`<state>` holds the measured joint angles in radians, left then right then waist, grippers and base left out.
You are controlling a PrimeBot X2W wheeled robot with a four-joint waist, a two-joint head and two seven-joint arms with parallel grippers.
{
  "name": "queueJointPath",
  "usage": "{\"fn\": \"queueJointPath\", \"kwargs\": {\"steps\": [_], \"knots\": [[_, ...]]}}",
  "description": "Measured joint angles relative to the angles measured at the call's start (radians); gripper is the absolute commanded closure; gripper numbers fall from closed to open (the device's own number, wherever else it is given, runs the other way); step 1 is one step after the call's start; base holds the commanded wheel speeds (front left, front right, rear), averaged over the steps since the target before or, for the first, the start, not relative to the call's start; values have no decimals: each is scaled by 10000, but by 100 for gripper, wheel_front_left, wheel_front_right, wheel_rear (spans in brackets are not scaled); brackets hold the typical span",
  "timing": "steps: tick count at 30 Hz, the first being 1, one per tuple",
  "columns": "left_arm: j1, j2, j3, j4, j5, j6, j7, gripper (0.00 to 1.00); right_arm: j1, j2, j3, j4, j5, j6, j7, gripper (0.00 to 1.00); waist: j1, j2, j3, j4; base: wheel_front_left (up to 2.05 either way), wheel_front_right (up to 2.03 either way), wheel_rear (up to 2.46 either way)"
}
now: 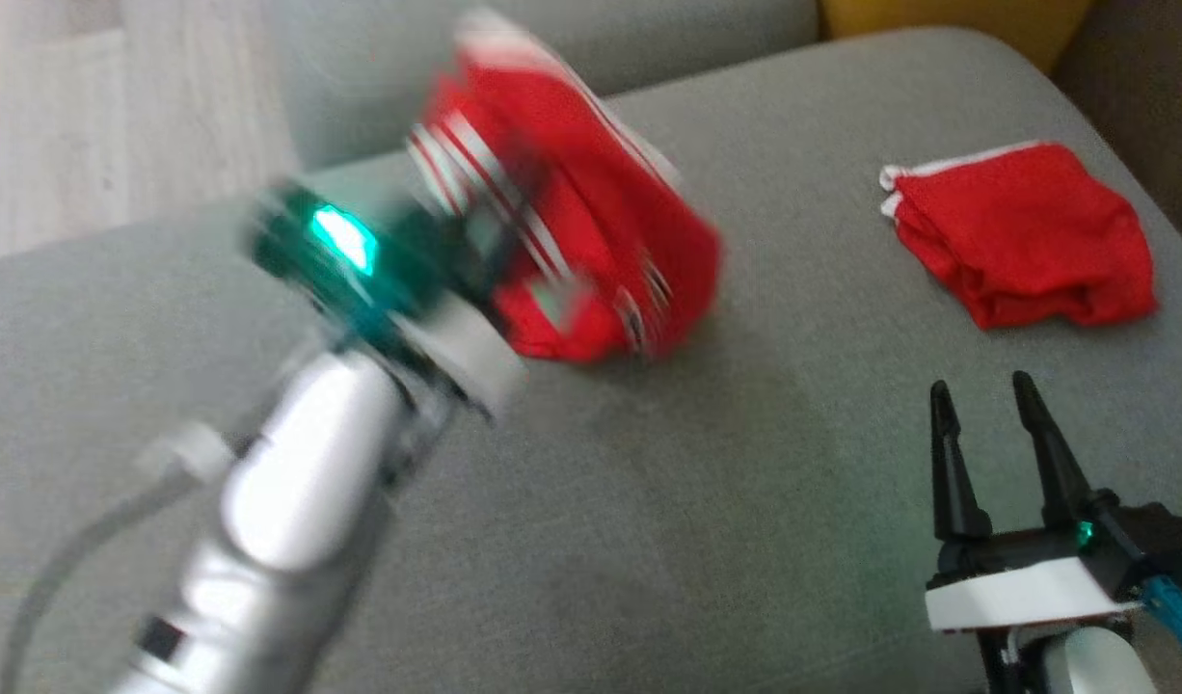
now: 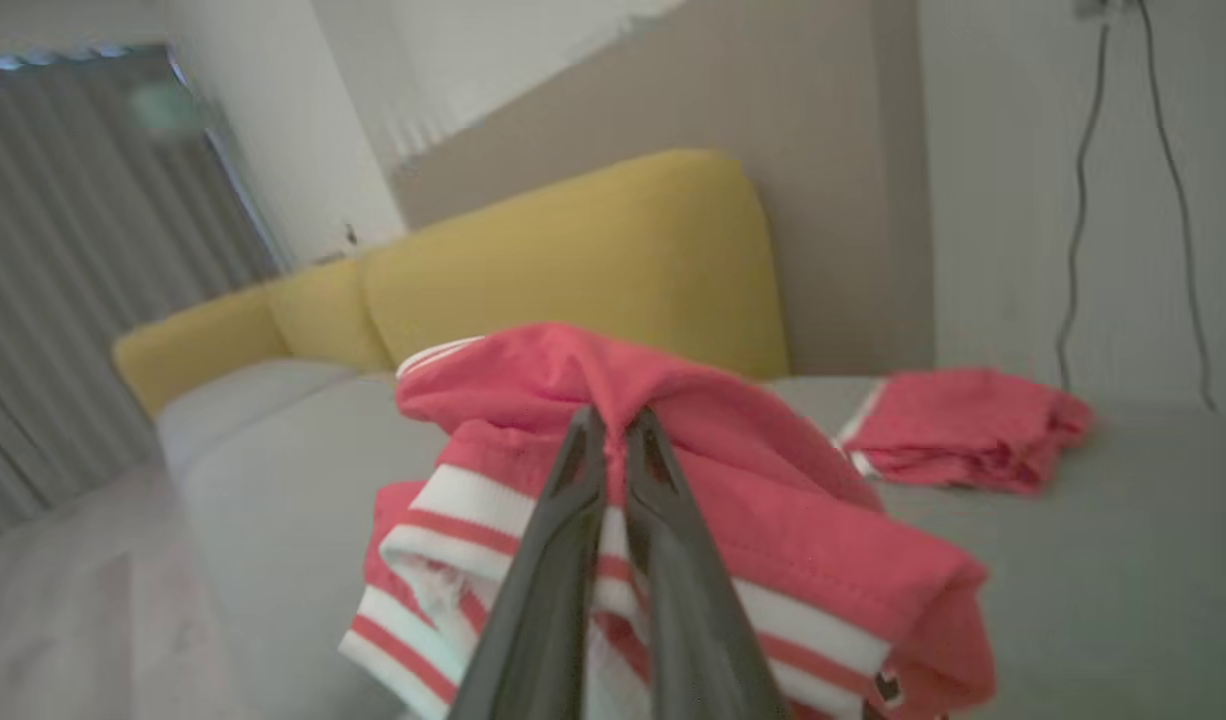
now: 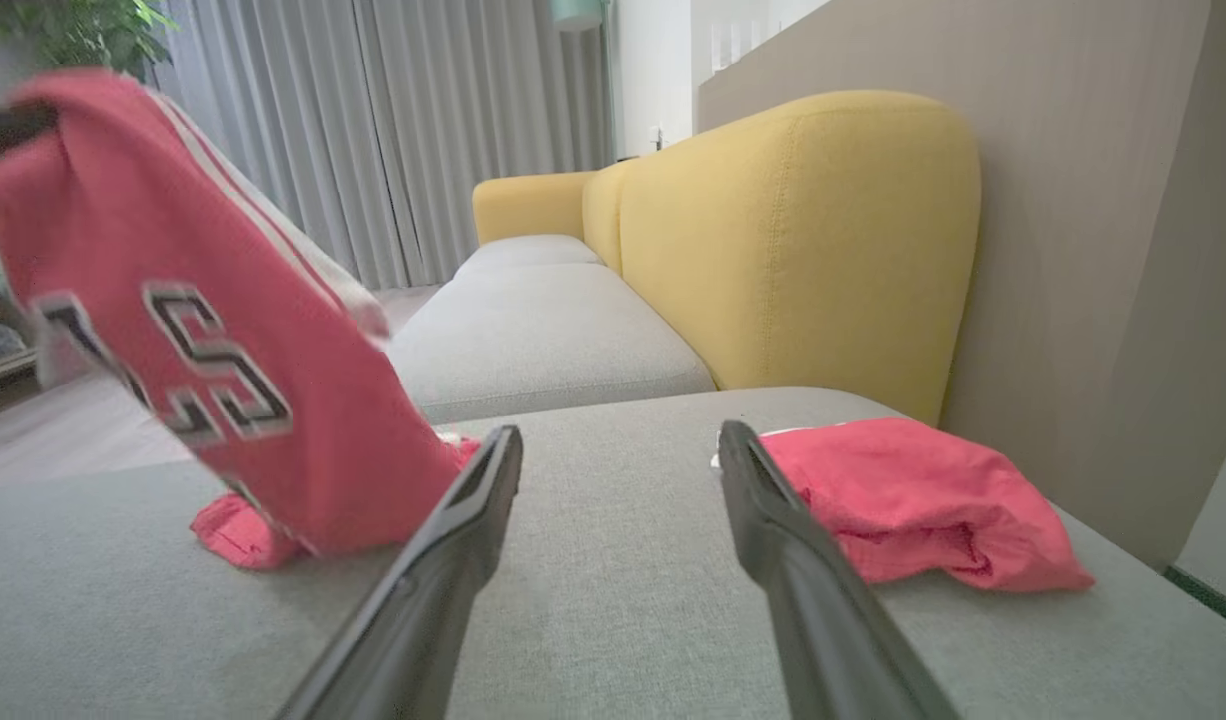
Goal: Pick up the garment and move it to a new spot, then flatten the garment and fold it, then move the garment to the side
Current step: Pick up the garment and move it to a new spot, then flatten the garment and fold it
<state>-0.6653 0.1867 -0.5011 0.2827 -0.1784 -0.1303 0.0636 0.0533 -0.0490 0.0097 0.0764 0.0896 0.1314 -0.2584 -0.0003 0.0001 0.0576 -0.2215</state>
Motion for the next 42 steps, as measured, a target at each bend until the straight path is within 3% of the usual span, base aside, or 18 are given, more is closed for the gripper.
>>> {"fn": "queueJointPath", "kwargs": {"steps": [6, 8, 11, 15, 17, 21, 32, 42], "knots": [[1300, -894, -1607, 2393, 240, -21, -1908, 100, -399, 27, 439, -4, 226, 0, 2, 0, 4, 0, 1079, -265, 0, 0, 0], [1445, -1022, -1847, 3099, 334, 40, -2520, 0, -655, 27, 468, 12, 265, 0, 2, 0, 5, 0, 1428, -280, 0, 0, 0], [1601, -1214, -1962, 3478, 268, 259, -2989, 0, -748, 27, 472, 69, 265, 0, 2, 0, 7, 0, 1733, -147, 0, 0, 0], [2256, -1302, -1743, 3010, -107, 779, -3143, 0, -692, 29, 491, 257, 265, 0, 2, 0, 6, 0, 1694, 256, 0, 0, 0], [3254, -1287, -1116, 1971, -351, 1252, -3147, 0, -522, 31, 441, 422, 267, 0, 2, 0, 3, 0, 1362, 640, 0, 0, 0], [4833, -1174, -23, 853, -748, 1672, -3156, 0, -90, 31, 389, 681, 337, 0, 2, 0, 2, 0, 760, 1223, 0, 0, 0], [7602, -1147, 2109, -1615, -621, 1921, -3158, 0, 694, 40, 251, 1014, 119, 0, 4, 0, 0, 0, -608, 2529, 0, 0, 0], [8596, -1264, 2667, -2188, -123, 1825, -3156, 0, 1240, 44, 155, 869, 140, 0, 4, 0, 2, 0, -1038, 2938, 0, 0, 0]]}}
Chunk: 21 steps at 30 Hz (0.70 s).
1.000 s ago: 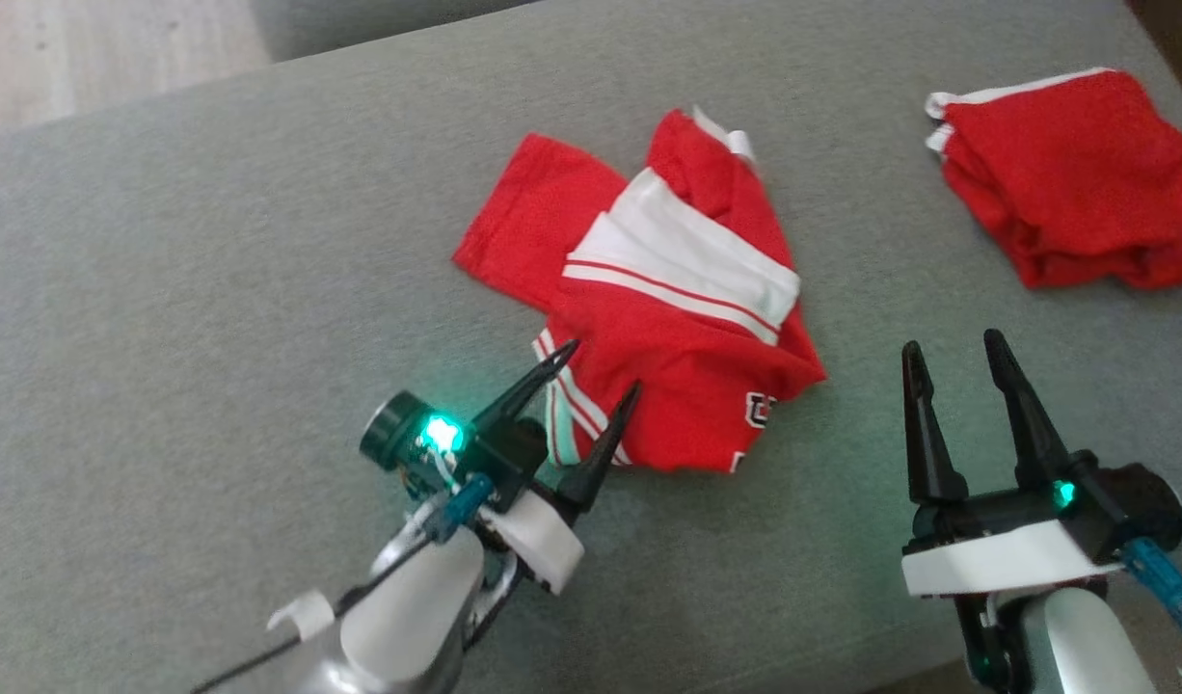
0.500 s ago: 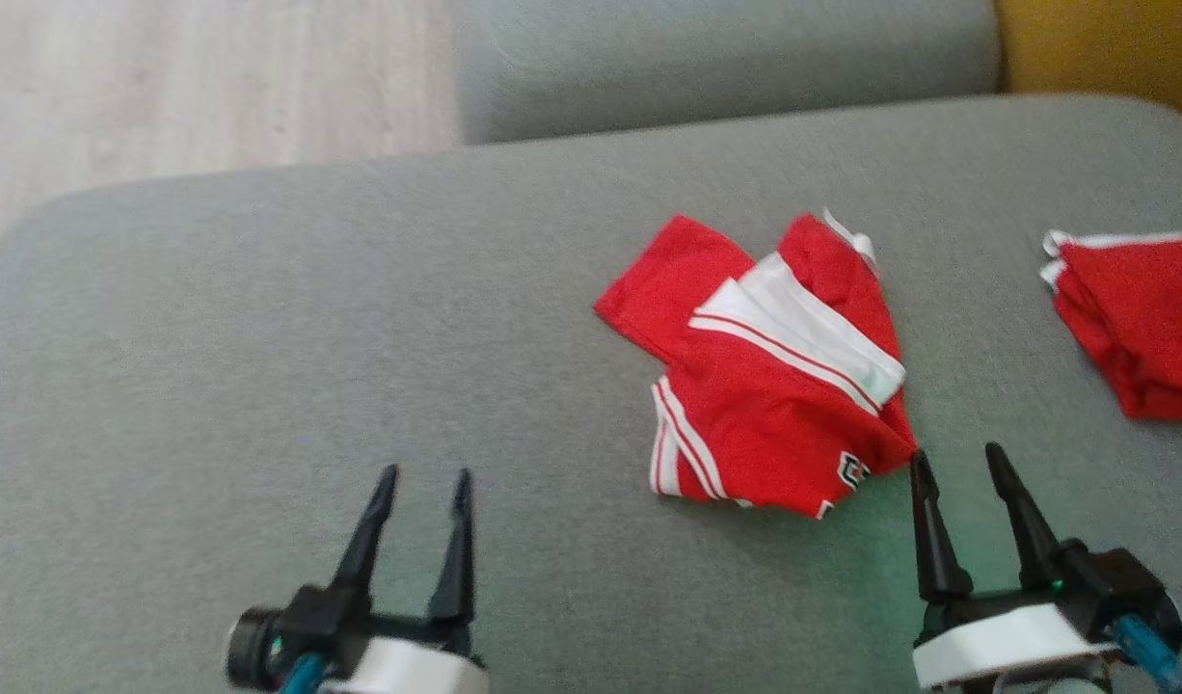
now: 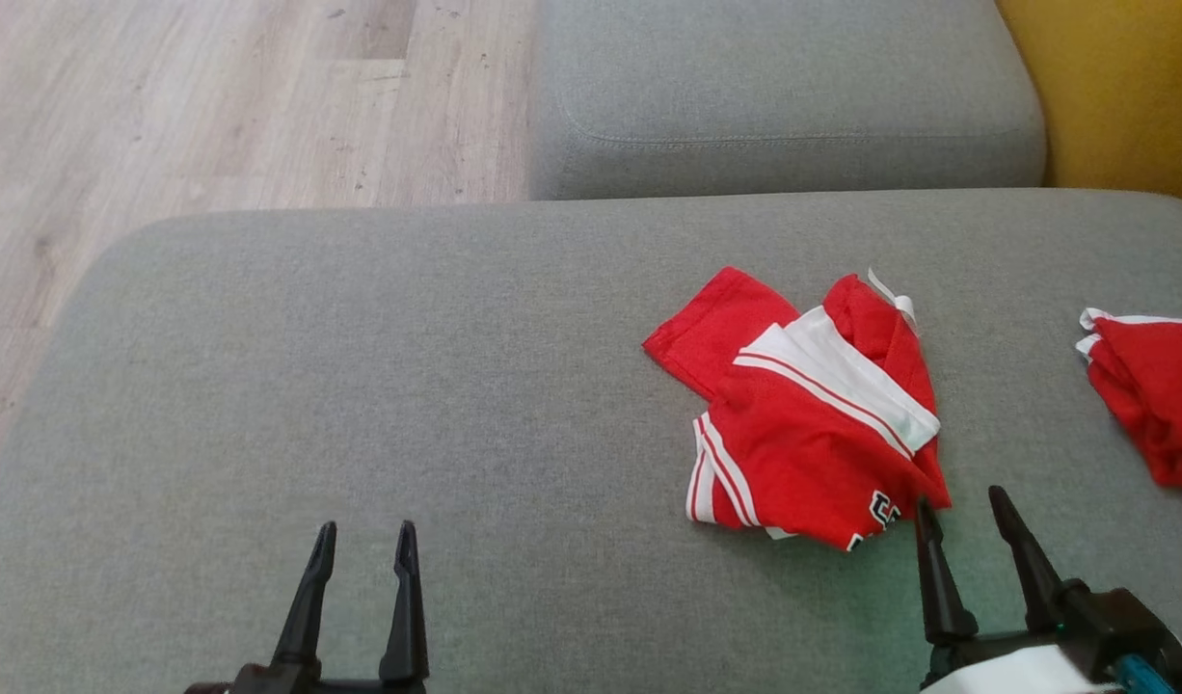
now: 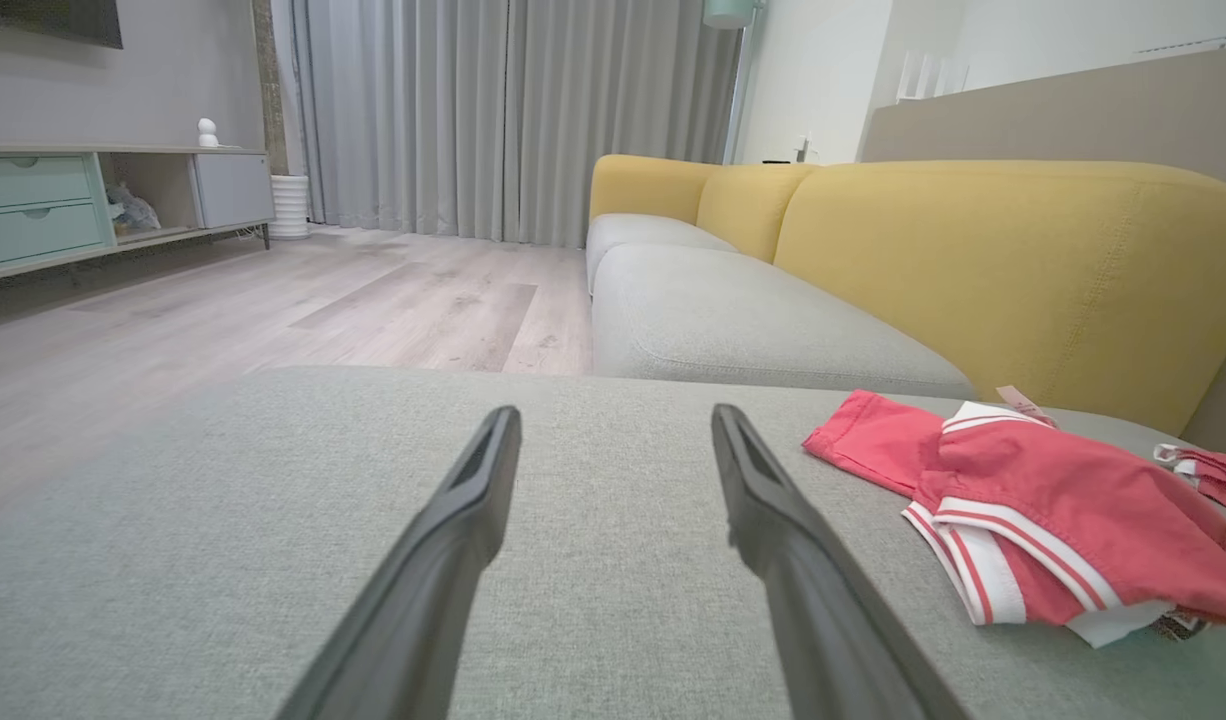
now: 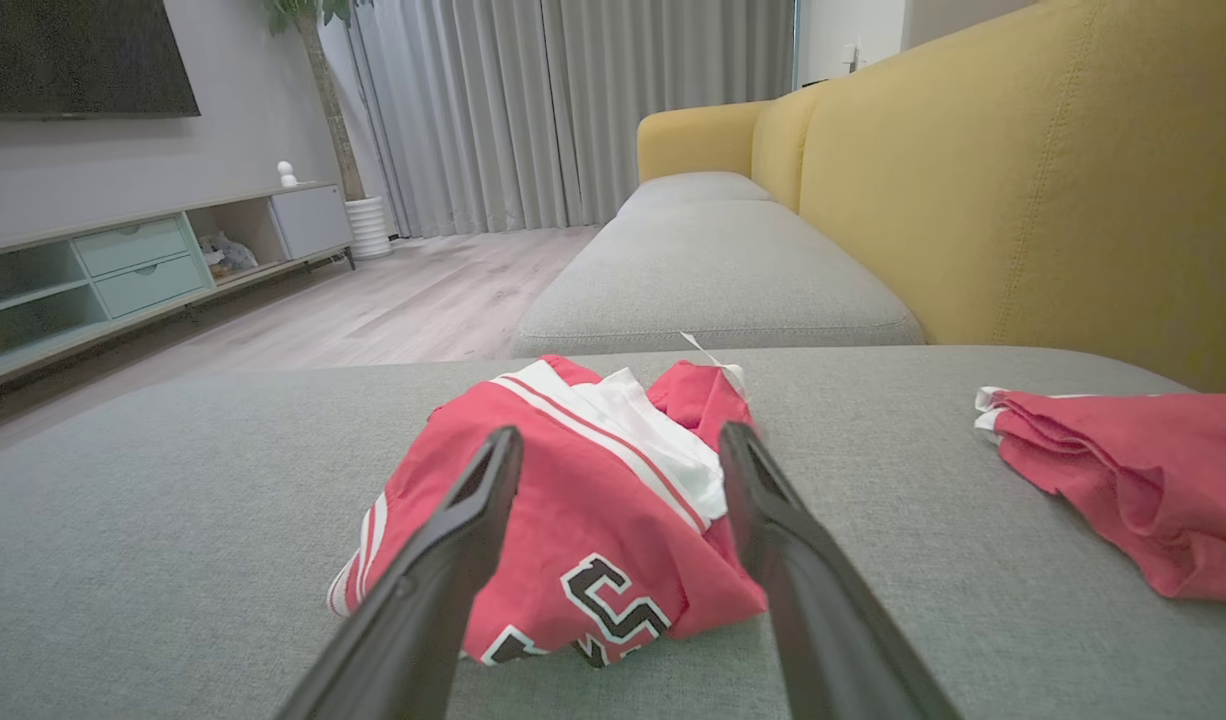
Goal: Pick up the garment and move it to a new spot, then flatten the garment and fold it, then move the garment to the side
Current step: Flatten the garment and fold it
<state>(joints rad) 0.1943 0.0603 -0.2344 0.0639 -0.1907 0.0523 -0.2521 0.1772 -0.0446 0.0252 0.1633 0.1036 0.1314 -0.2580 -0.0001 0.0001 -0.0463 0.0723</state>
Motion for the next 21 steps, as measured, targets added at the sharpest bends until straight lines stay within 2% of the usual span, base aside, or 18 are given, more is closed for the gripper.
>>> {"fn": "queueJointPath", "kwargs": {"steps": [15, 19, 21], "knots": [[-4, -19, -21, 58, 54, -8, -2, 0, -12, 2, 136, -10, 4, 0, 0, 0, 1, 0, 81, -75, 0, 0, 0], [-245, -17, -311, 485, -150, -414, 0, 0, -25, 2, 280, -13, -96, 0, 0, 0, 1, 0, 231, -239, 0, 0, 0], [-656, -19, -614, 907, -324, -775, -2, 0, -41, 2, 303, -15, -128, 0, 0, 0, 1, 0, 362, -339, 0, 0, 0]]}}
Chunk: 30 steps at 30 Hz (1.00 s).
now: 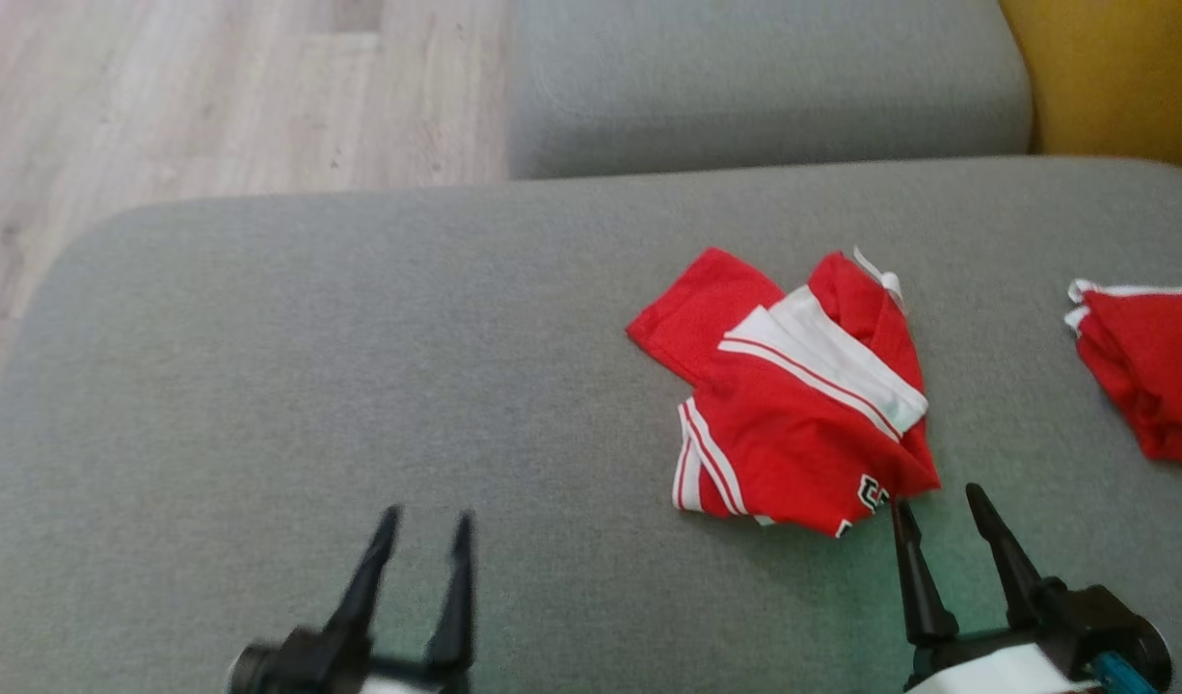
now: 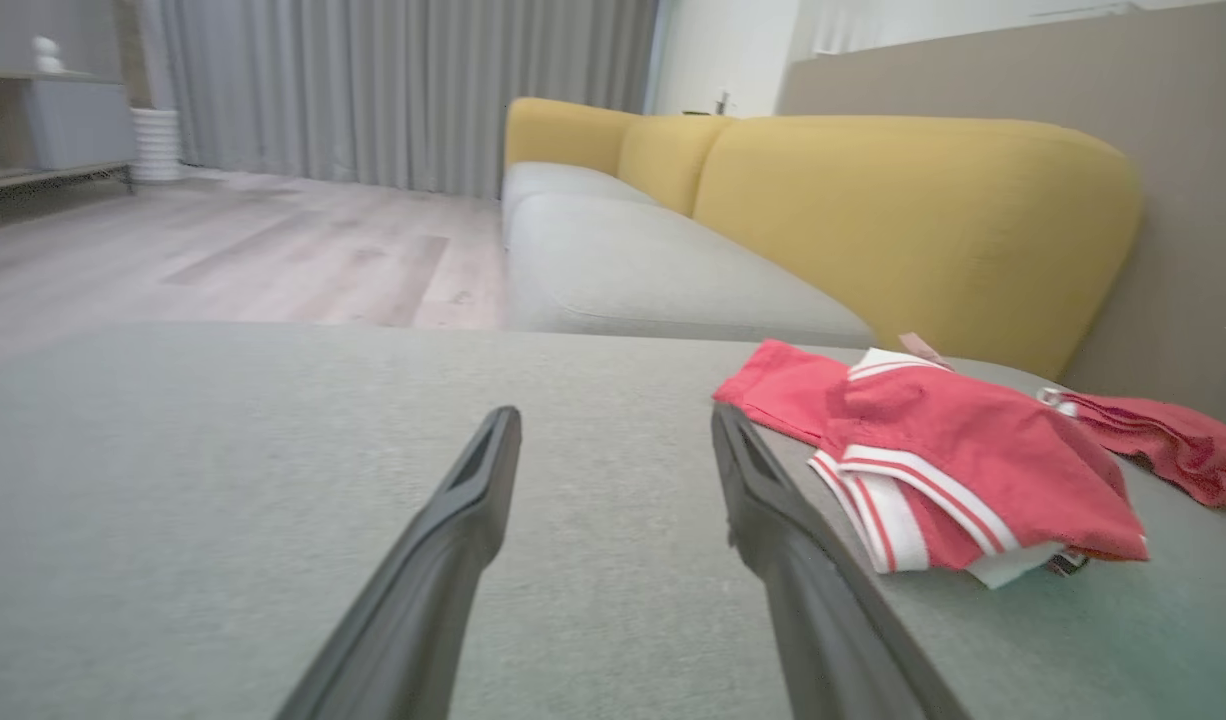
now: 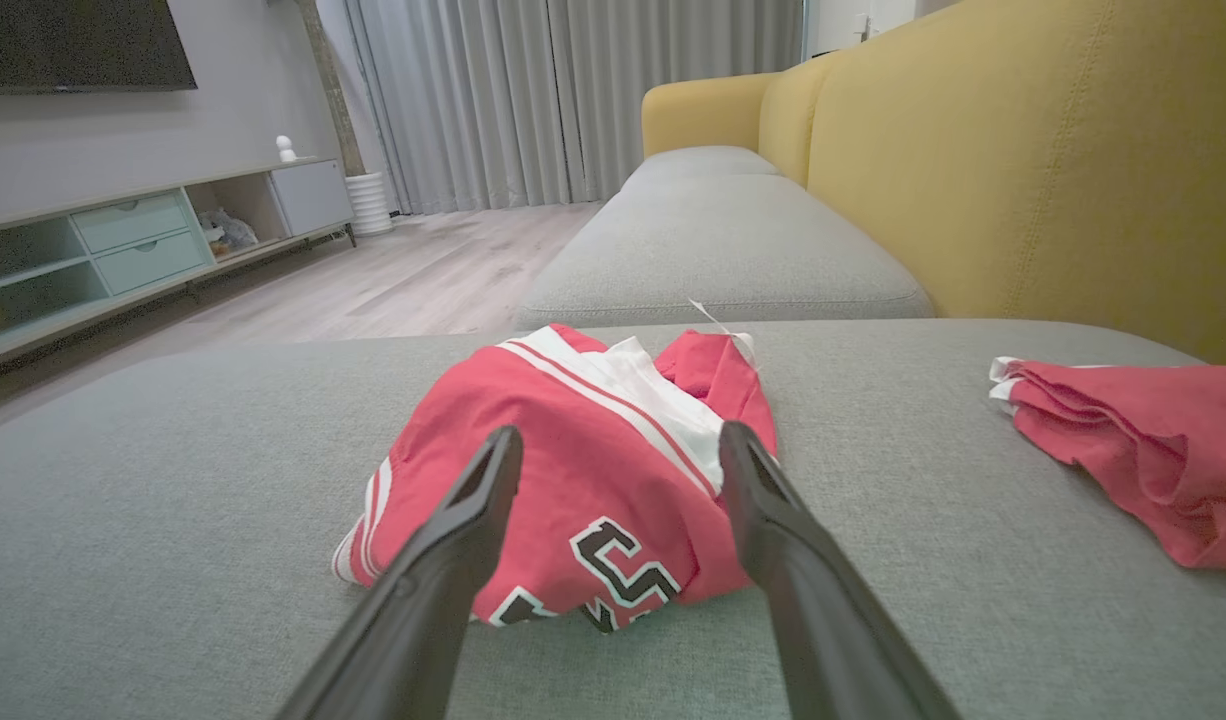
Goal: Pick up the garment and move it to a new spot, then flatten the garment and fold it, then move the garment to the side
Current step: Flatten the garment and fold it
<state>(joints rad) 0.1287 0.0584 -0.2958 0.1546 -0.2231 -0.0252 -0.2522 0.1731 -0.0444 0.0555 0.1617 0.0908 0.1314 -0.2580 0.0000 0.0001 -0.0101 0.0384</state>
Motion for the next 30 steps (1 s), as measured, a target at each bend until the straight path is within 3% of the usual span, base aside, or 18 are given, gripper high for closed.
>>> {"fn": "queueJointPath", "kwargs": {"steps": [7, 16, 23, 30], "knots": [[-3113, -19, -1689, 1737, -1346, -911, 226, 0, -666, -6, 199, -234, -326, 0, 0, 0, 2, 0, 903, -462, 0, 0, 0], [-6907, -27, -4412, 2863, -5852, -995, 1937, 0, -1699, -35, 230, -629, -439, 0, 0, 0, 4, -1, 2471, -1397, 0, 0, 0], [-7889, 359, -4847, 3636, -8955, -993, 2771, 0, -2044, -27, 268, -757, -462, 0, 0, 0, 3, -1, 3204, -2402, 0, 0, 0], [-8290, 913, -5275, 3469, -10613, -993, 3582, 0, -2044, -19, 207, -777, -376, 0, -2, 0, 0, 0, 3532, -3008, 0, 0, 0]]}}
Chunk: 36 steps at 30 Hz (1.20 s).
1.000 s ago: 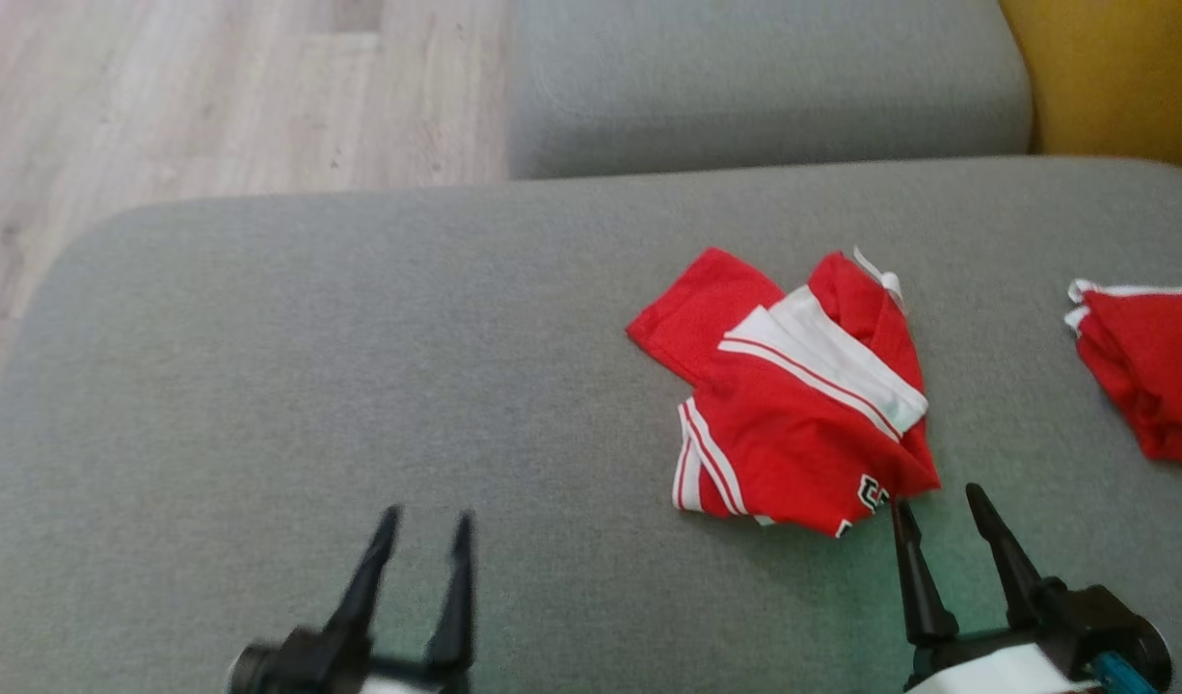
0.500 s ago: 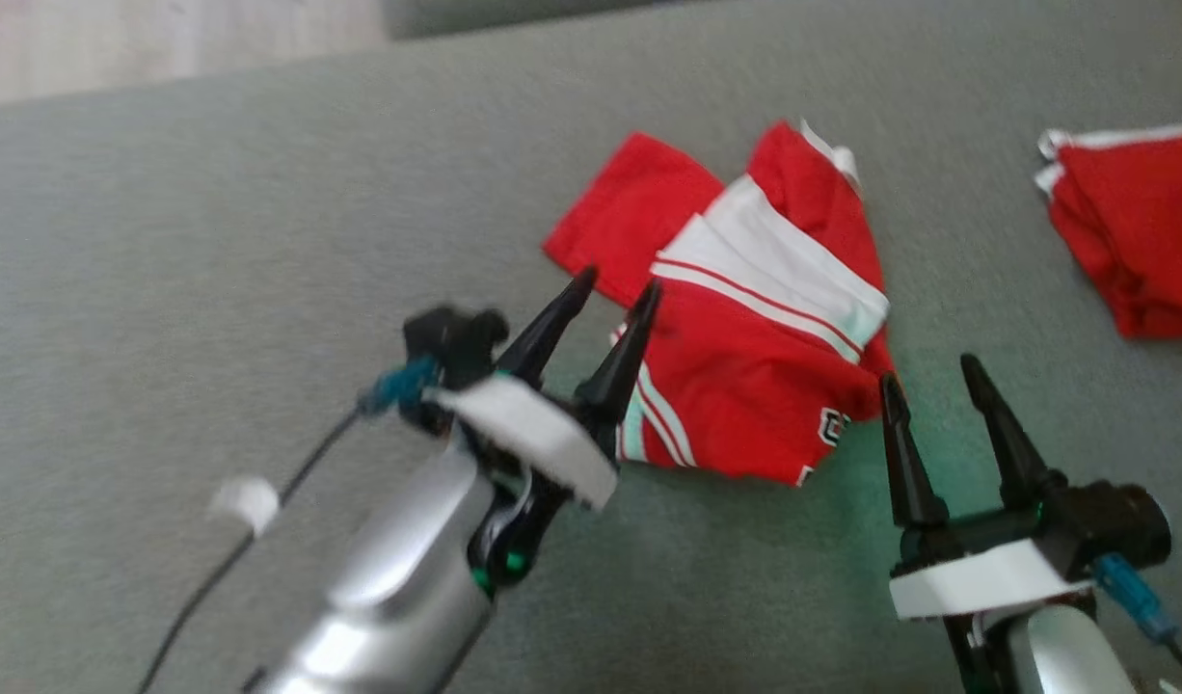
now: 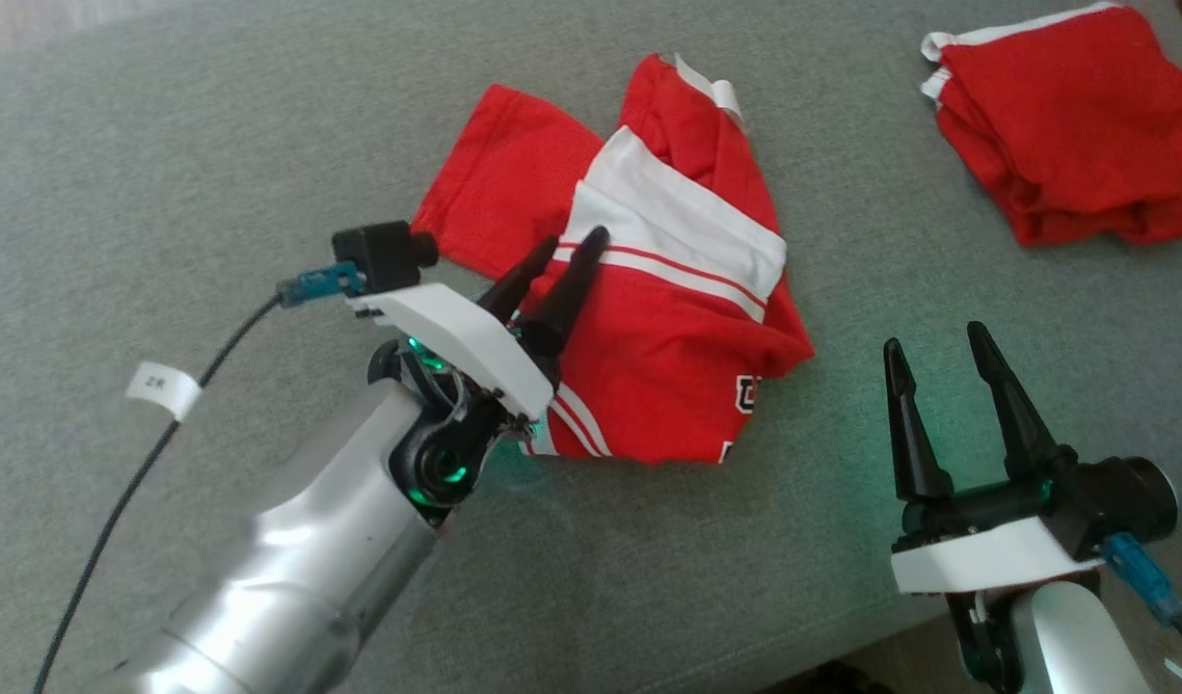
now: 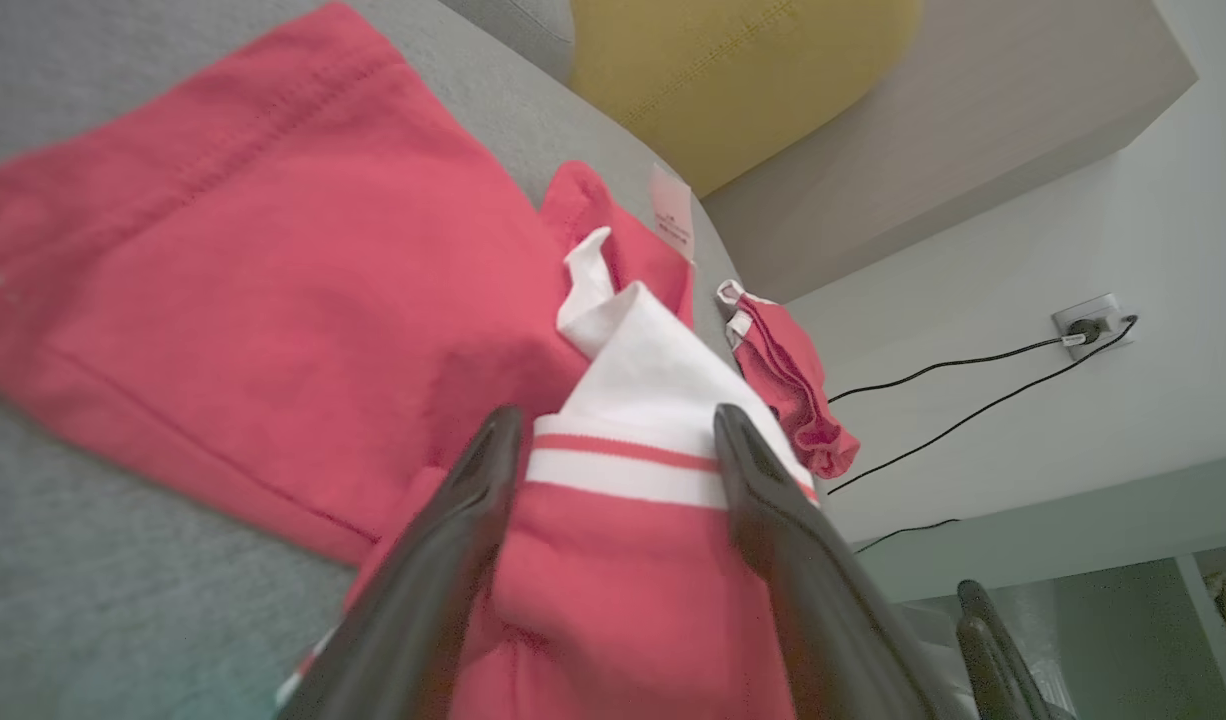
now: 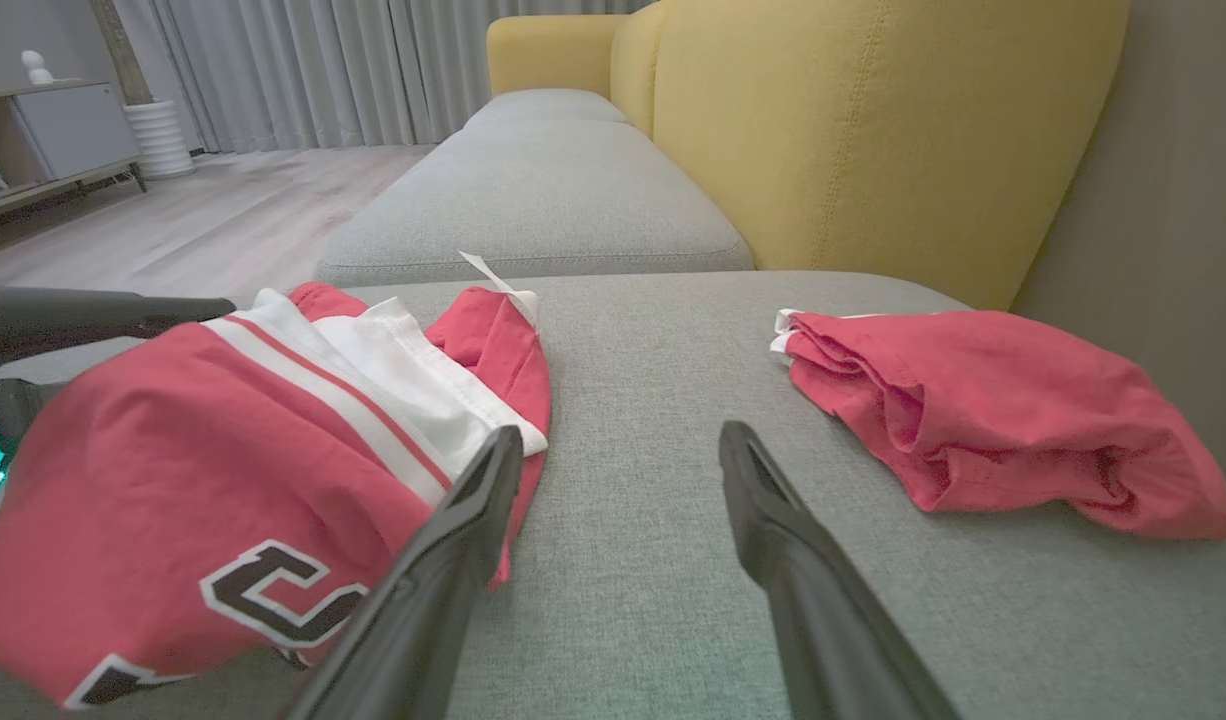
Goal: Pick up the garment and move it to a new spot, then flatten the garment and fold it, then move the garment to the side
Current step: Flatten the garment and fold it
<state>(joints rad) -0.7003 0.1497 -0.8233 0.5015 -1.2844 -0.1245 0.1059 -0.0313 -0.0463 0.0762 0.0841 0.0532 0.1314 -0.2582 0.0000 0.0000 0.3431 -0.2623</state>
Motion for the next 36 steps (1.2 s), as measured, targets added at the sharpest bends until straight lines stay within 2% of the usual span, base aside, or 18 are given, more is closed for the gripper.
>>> {"fn": "queueJointPath", "kwargs": {"steps": [3, 4, 5, 6, 11, 17, 21, 25, 28, 31, 32, 33, 36], "knots": [[-126, 217, -107, -303, -546, 0, -19, 0, -1, 2, -10, 0, 12, 0, 0, 0, 1, 0, 53, -143, 0, 0, 0], [-124, 255, -151, -451, -786, 0, -2, 17, -1, 4, -13, 0, 13, 0, 2, 0, 0, 0, 53, -166, 0, 0, 0], [-119, 293, -234, -610, -1030, 0, 117, 94, -1, 4, -15, 2, 29, 0, 0, 0, 1, 0, 40, -176, 0, 0, 0], [-118, 337, -349, -771, -1233, 0, 309, 100, -1, 6, -13, 2, 86, 0, 2, 0, 0, 0, 24, -181, 0, 0, 0], [-105, 821, -1239, -1300, -1593, 0, 1187, 100, -1, 10, 0, 23, 182, 0, 0, 0, -1, 0, -142, -262, 0, 0, 0], [-378, 1016, -2038, -2194, -951, 2, 31, 100, 1, 10, 134, 125, 297, 0, 0, 0, -1, 0, -503, -410, 0, 0, 0], [-1510, 949, -2347, -2723, -706, 2, -522, 100, 11, 10, 217, 192, 351, 0, 2, 0, -1, 0, -799, -552, 0, 0, 0], [-2992, 951, -2497, -3269, -709, 0, -635, 100, 37, 10, 318, 221, 385, 0, 0, 0, -1, 0, -1101, -674, 0, 0, 0], [-3831, 1189, -2658, -3632, -713, -2, -571, 100, 83, 10, 314, 211, 435, 0, 0, 0, -2, 0, -1226, -691, 0, 0, 0], [-4041, 1781, -2922, -3327, -520, -50, -531, 100, 230, 10, 274, 178, 454, 0, 0, 0, -1, 0, -1225, -564, 0, 0, 0], [-3985, 2042, -3114, -3047, -382, -65, -483, 55, 274, 10, 238, 180, 495, 0, 2, 0, -2, 0, -1212, -498, 0, 0, 0], [-3881, 2272, -3315, -2744, -234, -65, -441, 0, 290, 10, 203, 178, 522, 0, 2, 0, -1, 0, -1192, -432, 0, 0, 0], [-3295, 2514, -3860, -1860, 111, 21, -270, 0, 284, 10, 184, 151, 522, 0, 0, 0, -1, 0, -1058, -268, 0, 0, 0]]}}
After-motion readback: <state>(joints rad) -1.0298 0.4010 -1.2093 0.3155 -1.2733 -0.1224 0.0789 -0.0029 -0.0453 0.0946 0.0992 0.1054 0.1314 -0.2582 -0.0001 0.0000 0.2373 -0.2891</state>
